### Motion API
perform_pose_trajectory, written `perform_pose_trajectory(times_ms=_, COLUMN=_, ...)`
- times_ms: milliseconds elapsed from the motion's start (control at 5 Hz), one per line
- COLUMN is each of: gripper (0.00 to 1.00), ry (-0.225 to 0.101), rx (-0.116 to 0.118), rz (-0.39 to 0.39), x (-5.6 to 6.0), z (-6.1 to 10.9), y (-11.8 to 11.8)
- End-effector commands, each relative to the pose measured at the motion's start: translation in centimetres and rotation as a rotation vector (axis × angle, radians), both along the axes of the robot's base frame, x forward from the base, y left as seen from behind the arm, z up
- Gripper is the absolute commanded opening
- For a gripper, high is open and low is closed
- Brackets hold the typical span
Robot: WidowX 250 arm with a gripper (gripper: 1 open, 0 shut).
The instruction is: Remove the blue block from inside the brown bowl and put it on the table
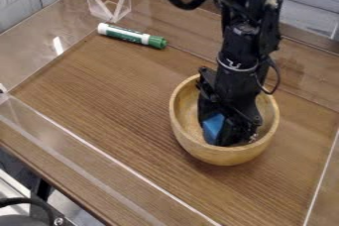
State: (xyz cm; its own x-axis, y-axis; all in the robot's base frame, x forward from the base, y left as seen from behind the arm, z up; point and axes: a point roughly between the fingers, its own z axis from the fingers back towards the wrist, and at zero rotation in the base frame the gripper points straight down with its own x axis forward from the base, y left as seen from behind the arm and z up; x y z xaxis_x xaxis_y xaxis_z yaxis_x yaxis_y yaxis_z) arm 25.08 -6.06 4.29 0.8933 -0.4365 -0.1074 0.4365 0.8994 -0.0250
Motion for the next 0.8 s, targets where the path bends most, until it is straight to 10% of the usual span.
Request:
perform_pose_trajectory(times_ms=0, gripper=0.00, ry=-0.090, rx=-0.006, rz=0.016, x=1.4, z=2.8, y=0.1)
perform_pose_trajectory(times_ms=600, gripper=0.00, ry=-0.122, rx=-0.001, rz=0.091, x=1.3, z=6.0, y=1.1)
